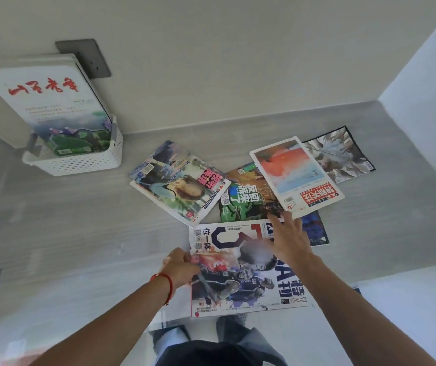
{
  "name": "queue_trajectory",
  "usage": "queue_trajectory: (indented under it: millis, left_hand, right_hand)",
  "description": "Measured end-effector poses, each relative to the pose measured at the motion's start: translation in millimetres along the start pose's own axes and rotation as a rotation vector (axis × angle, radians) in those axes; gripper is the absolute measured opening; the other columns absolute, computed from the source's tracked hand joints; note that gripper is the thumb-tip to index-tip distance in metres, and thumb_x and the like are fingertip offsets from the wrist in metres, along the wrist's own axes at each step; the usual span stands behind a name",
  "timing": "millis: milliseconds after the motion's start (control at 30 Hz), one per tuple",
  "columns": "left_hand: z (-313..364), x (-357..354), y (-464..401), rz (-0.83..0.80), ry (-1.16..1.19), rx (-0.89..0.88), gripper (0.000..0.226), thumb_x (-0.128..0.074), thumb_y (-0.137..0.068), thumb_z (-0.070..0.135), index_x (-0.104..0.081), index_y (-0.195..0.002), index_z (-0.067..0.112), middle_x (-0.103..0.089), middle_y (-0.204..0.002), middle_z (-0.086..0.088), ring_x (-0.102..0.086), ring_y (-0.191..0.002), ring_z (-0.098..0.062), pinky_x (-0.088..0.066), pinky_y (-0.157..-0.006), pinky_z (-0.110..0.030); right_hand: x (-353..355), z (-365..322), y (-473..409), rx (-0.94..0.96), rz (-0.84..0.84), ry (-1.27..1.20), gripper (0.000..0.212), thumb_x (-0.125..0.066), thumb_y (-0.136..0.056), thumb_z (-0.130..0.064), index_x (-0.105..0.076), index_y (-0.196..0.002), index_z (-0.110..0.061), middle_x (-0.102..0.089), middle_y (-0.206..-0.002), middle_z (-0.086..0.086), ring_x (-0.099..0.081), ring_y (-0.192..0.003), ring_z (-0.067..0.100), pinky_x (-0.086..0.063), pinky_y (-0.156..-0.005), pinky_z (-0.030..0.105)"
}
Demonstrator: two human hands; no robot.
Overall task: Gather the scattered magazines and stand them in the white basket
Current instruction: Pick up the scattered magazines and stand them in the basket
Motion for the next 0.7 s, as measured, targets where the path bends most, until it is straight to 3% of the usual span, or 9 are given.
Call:
queue_trajectory:
  millis: [100, 200, 300, 400, 500, 600, 700]
  left_hand:
    - [-6.8, 3.5, 9.2, -0.033, 0.084, 0.009, 0.026, -0.077, -0.08, 0.0, -0.055, -0.089, 0.011, -0.068, -0.103, -0.015, -0.071, -0.094, -0.029, -0.064, -0.073, -0.038]
    - [-10.6, 10.4, 18.9, -0.079, 0.217, 0.016, 0.028, -0.078, -0.082, -0.003, -0.054, -0.089, 0.009, -0.071, -0.104, -0.021, -0.074, -0.097, -0.032, -0.064, -0.081, -0.051]
    - [-5.6, 27.9, 18.6, -0.018, 0.28, -0.07, 0.024, -0.07, -0.089, -0.003, -0.05, -0.088, 0.009, -0.068, -0.104, -0.023, -0.073, -0.096, -0.03, -0.063, -0.083, -0.053]
    - [3.3, 62.7, 6.5, 0.083, 0.23, -0.196, 0.022, -0.064, -0.093, -0.003, -0.05, -0.087, 0.013, -0.063, -0.102, -0.024, -0.07, -0.1, -0.031, -0.063, -0.085, -0.051]
    - [11.3, 109.1, -20.7, 0.268, 0.223, -0.217, 0.027, -0.06, -0.092, -0.01, -0.053, -0.086, 0.016, -0.063, -0.093, -0.011, -0.066, -0.091, -0.027, -0.059, -0.069, -0.037]
    - [18.9, 152.3, -54.5, 0.357, 0.196, -0.198, 0.02, -0.064, -0.093, -0.002, -0.058, -0.091, 0.017, -0.071, -0.099, -0.007, -0.07, -0.093, -0.024, -0.063, -0.075, -0.04]
    - [24.4, 178.9, -80.7, 0.414, 0.146, -0.219, 0.018, -0.07, -0.092, 0.006, -0.061, -0.097, 0.021, -0.072, -0.098, 0.0, -0.069, -0.088, -0.013, -0.057, -0.065, -0.025]
  right_hand:
    - [8.4, -2.8, -4.3, 0.045, -0.012, 0.055, 0.066, -0.06, -0.093, -0.056, -0.042, -0.146, -0.022, -0.04, -0.146, 0.012, -0.04, -0.131, 0.035, -0.05, -0.099, 0.048]
    - [24.0, -12.6, -18.1, 0.108, 0.023, 0.064, 0.051, -0.057, -0.096, -0.054, -0.055, -0.132, -0.019, -0.053, -0.13, 0.008, -0.047, -0.125, 0.03, -0.052, -0.096, 0.048]
    - [37.2, -29.2, -45.6, 0.23, 0.065, 0.019, 0.046, -0.058, -0.099, -0.042, -0.052, -0.138, -0.018, -0.053, -0.141, 0.006, -0.05, -0.13, 0.027, -0.049, -0.104, 0.051]
    - [47.9, -48.1, -78.5, 0.335, 0.018, -0.107, 0.07, -0.063, -0.099, -0.033, -0.027, -0.158, -0.02, -0.027, -0.166, 0.007, -0.036, -0.148, 0.03, -0.037, -0.117, 0.053]
    - [45.2, -58.7, -105.0, 0.343, -0.07, 0.003, 0.112, -0.079, -0.083, -0.042, -0.004, -0.163, -0.02, -0.004, -0.171, 0.009, -0.009, -0.157, 0.031, -0.018, -0.125, 0.057]
    - [35.8, -60.5, -114.0, 0.316, -0.071, 0.068, 0.132, -0.089, -0.068, -0.048, 0.0, -0.162, -0.021, -0.006, -0.171, 0.01, -0.011, -0.157, 0.031, -0.014, -0.125, 0.059]
    - [33.1, -61.7, -111.9, 0.283, -0.055, 0.145, 0.138, -0.093, -0.056, -0.055, -0.009, -0.16, -0.018, -0.017, -0.166, 0.016, -0.022, -0.153, 0.036, -0.019, -0.123, 0.059]
Point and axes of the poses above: each hand's wrist, its own y-axis away from the middle knuckle, its own x-axis out of the back of the hand, z = x × y, the point moved 2 cm from there along -y, towards the middle knuckle
